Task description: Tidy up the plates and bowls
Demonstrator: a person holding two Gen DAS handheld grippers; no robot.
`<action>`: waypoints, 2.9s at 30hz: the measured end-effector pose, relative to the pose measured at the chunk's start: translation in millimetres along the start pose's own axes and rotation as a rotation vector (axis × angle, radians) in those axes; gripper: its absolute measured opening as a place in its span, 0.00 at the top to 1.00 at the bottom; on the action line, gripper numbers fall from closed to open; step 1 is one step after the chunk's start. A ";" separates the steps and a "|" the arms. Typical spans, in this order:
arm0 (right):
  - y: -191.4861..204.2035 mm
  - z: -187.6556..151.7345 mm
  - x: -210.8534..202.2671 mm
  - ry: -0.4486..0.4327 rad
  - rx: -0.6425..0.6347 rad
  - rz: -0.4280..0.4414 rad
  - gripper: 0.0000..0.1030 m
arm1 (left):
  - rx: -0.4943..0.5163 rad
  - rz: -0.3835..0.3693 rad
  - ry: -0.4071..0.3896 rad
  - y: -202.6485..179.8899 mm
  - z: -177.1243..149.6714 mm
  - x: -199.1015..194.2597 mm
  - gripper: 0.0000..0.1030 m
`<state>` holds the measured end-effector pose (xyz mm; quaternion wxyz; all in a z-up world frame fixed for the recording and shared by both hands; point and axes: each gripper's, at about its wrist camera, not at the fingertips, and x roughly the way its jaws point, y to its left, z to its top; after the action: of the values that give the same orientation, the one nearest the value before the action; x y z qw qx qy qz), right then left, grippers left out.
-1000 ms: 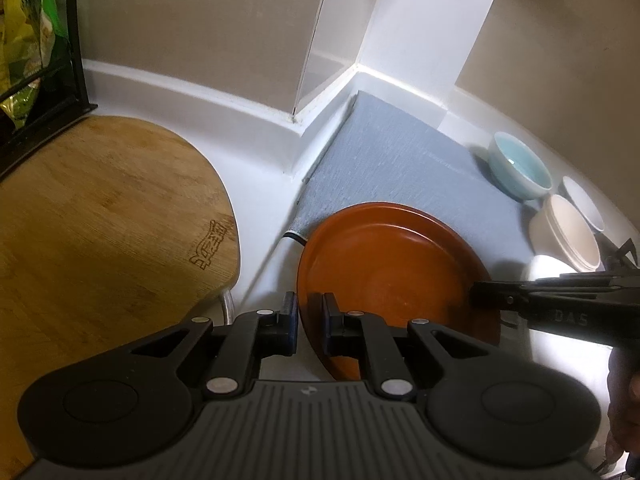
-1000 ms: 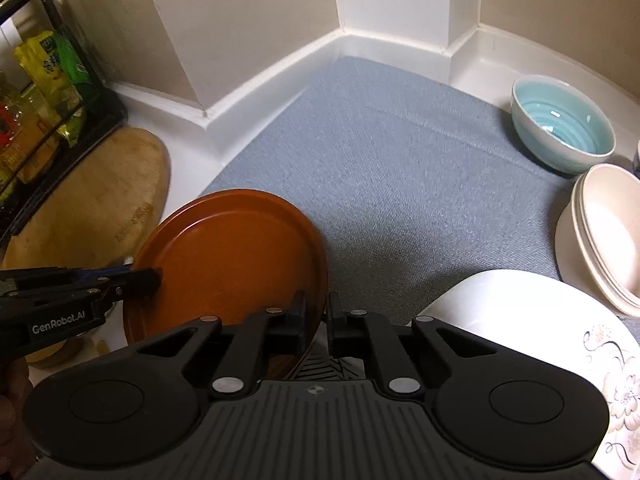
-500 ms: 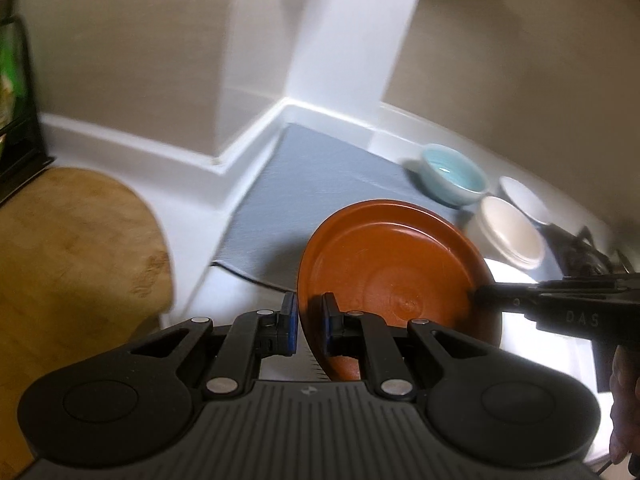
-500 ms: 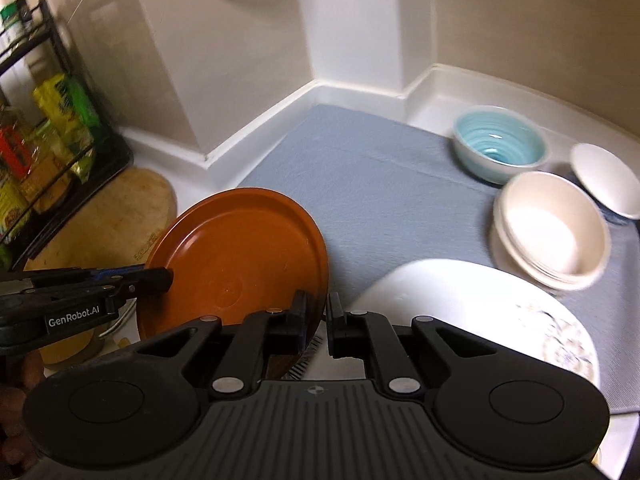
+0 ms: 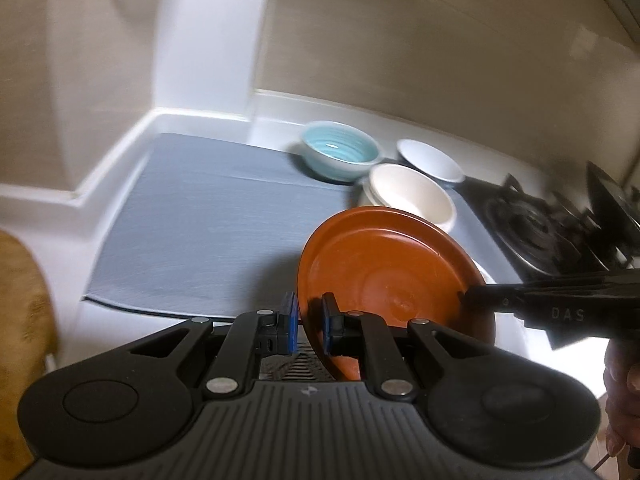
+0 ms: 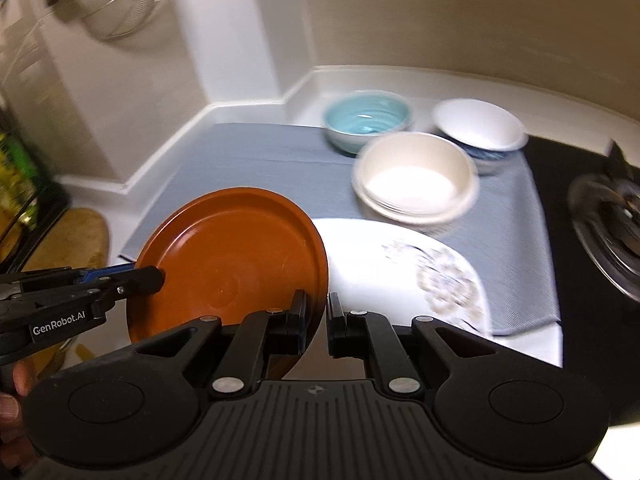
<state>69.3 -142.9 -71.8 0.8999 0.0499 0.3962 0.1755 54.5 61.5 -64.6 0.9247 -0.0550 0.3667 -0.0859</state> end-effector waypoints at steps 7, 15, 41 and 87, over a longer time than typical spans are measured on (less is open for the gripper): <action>-20.5 -14.6 -8.6 -0.004 0.068 -0.067 0.90 | 0.057 -0.058 0.033 -23.7 0.0 20.6 0.88; -36.9 -24.7 -12.6 -0.001 0.118 -0.106 0.90 | 0.098 -0.091 0.071 -36.3 -4.9 33.1 0.88; -39.6 -27.0 5.9 0.050 0.097 -0.139 0.90 | 0.111 -0.075 0.139 -38.8 -8.1 60.3 0.88; -115.8 -26.3 23.4 0.177 0.095 0.129 0.70 | -0.369 0.145 0.169 -24.1 -30.3 30.1 0.78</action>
<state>96.7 -244.0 -132.5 0.8447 0.1023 0.4781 0.2177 52.3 30.7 -102.7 0.8687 -0.1895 0.4554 0.0451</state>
